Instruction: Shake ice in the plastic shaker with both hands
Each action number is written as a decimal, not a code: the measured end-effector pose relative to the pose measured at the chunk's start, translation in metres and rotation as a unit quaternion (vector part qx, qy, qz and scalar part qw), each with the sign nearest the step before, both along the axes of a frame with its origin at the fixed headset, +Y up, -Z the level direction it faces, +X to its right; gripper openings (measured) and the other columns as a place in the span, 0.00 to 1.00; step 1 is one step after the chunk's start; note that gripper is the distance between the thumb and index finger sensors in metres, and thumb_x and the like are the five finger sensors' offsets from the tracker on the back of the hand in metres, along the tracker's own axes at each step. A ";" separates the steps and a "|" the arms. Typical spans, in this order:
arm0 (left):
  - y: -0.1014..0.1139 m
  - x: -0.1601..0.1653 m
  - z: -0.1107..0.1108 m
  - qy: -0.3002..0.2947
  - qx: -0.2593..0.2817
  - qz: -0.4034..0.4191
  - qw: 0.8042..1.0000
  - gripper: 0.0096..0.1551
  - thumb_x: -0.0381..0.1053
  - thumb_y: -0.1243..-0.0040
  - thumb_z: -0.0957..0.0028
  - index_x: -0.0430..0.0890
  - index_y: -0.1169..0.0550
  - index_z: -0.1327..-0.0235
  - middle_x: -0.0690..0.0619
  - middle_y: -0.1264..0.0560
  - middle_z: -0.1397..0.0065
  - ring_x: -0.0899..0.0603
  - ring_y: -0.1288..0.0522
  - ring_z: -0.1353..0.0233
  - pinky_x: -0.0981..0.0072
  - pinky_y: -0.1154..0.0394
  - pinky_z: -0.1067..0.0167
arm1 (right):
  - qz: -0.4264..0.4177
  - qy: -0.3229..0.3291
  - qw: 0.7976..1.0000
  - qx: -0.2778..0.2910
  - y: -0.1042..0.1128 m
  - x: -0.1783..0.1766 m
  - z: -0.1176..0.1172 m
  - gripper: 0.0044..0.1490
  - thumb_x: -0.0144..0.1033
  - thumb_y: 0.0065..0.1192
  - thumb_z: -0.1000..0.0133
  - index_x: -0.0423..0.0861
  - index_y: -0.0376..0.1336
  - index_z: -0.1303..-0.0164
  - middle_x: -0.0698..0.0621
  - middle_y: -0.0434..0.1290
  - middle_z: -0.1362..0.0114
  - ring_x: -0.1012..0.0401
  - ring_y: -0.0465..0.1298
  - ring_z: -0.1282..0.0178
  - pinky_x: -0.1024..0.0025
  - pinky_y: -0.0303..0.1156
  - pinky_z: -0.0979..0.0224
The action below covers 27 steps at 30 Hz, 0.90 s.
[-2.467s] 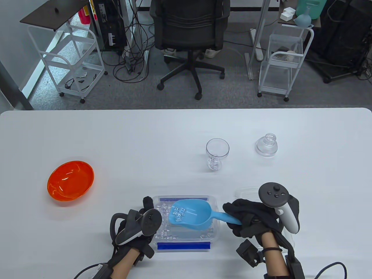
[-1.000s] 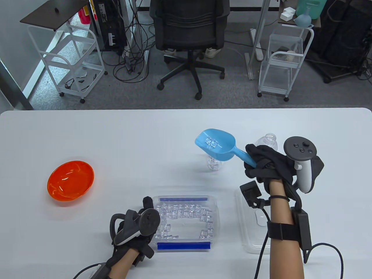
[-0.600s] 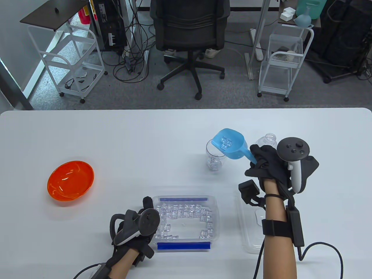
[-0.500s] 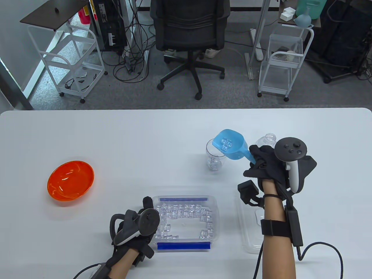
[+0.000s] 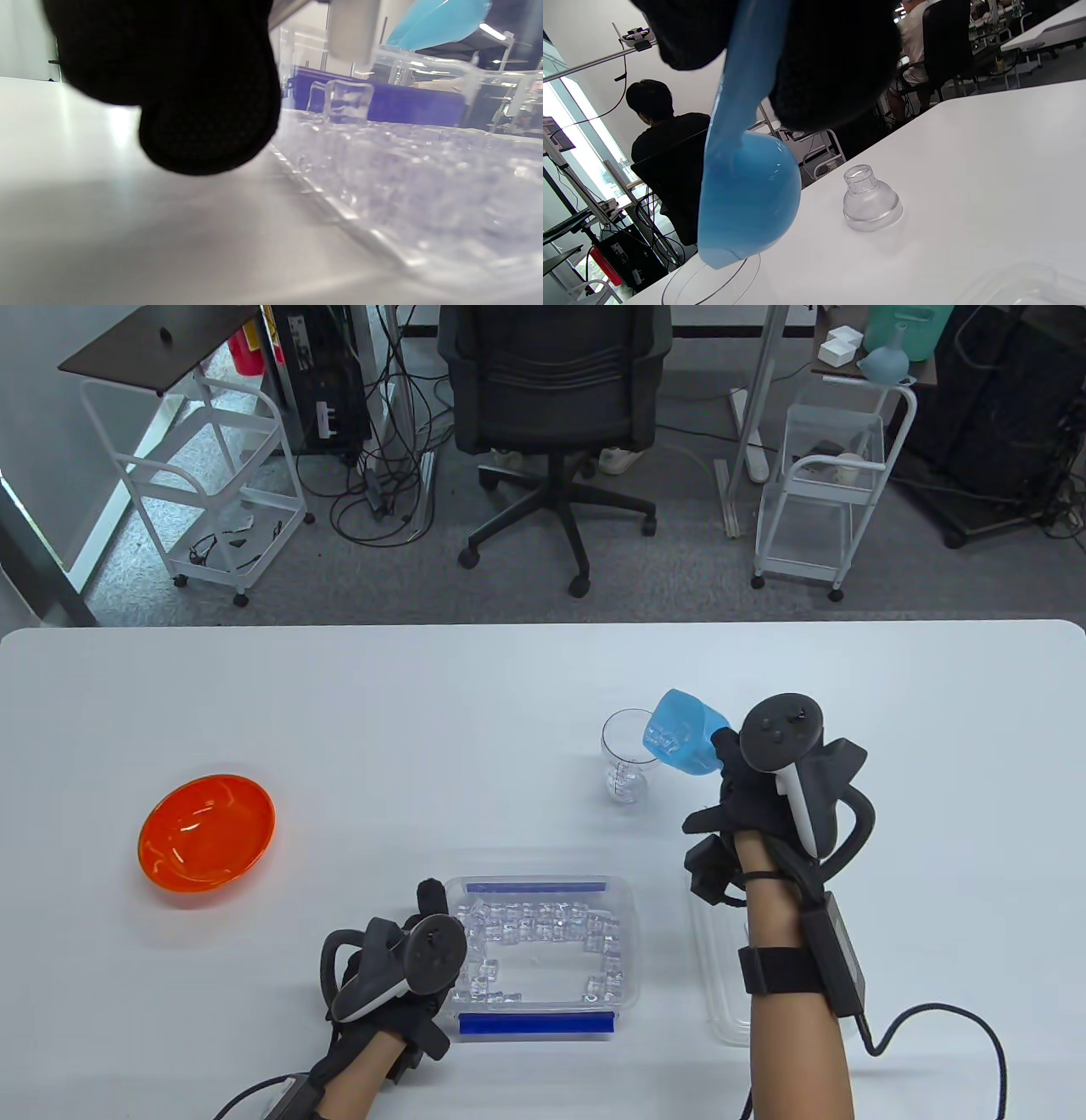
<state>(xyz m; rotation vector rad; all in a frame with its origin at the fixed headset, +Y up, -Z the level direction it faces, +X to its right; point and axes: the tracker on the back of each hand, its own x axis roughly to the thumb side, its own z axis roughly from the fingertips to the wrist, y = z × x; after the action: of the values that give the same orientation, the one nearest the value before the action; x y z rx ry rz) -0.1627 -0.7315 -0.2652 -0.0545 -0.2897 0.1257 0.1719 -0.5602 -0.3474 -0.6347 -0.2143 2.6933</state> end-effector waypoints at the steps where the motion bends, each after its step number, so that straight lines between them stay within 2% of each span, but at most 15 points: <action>1: 0.000 0.000 0.000 0.000 0.000 0.000 1.000 0.35 0.47 0.65 0.35 0.22 0.46 0.28 0.33 0.20 0.47 0.44 0.14 0.60 0.65 0.18 0.66 | 0.020 0.003 1.000 0.000 0.001 -0.004 0.000 0.31 0.48 0.59 0.43 0.39 0.71 0.40 0.45 0.82 0.57 0.58 0.82 0.74 0.78 0.75 0.78; 8: 0.000 0.000 0.000 0.001 0.000 0.000 1.000 0.35 0.47 0.65 0.35 0.22 0.46 0.28 0.33 0.20 0.48 0.44 0.14 0.61 0.65 0.18 0.66 | 0.100 0.012 0.995 0.004 0.006 -0.024 0.003 0.31 0.48 0.59 0.43 0.40 0.71 0.39 0.46 0.82 0.57 0.58 0.82 0.73 0.78 0.75 0.77; 18: 0.000 0.000 0.000 0.001 0.000 0.000 1.000 0.35 0.47 0.65 0.35 0.22 0.46 0.28 0.33 0.20 0.48 0.44 0.14 0.61 0.65 0.18 0.66 | 0.100 0.021 0.995 0.006 0.004 -0.029 0.004 0.31 0.48 0.59 0.43 0.40 0.70 0.39 0.46 0.82 0.56 0.58 0.82 0.73 0.78 0.75 0.77; 27: -0.001 0.000 0.000 0.002 0.000 0.002 1.000 0.35 0.47 0.65 0.35 0.22 0.46 0.28 0.33 0.20 0.47 0.44 0.14 0.60 0.65 0.18 0.66 | 0.074 0.071 0.993 0.053 0.009 -0.033 0.017 0.31 0.48 0.59 0.43 0.40 0.71 0.39 0.46 0.82 0.56 0.59 0.82 0.73 0.78 0.75 0.77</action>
<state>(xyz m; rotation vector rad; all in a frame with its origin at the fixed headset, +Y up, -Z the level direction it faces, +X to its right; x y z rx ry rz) -0.1627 -0.7322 -0.2653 -0.0537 -0.2856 0.1306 0.1384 -0.5512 -0.3305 -0.4093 -0.3767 2.8310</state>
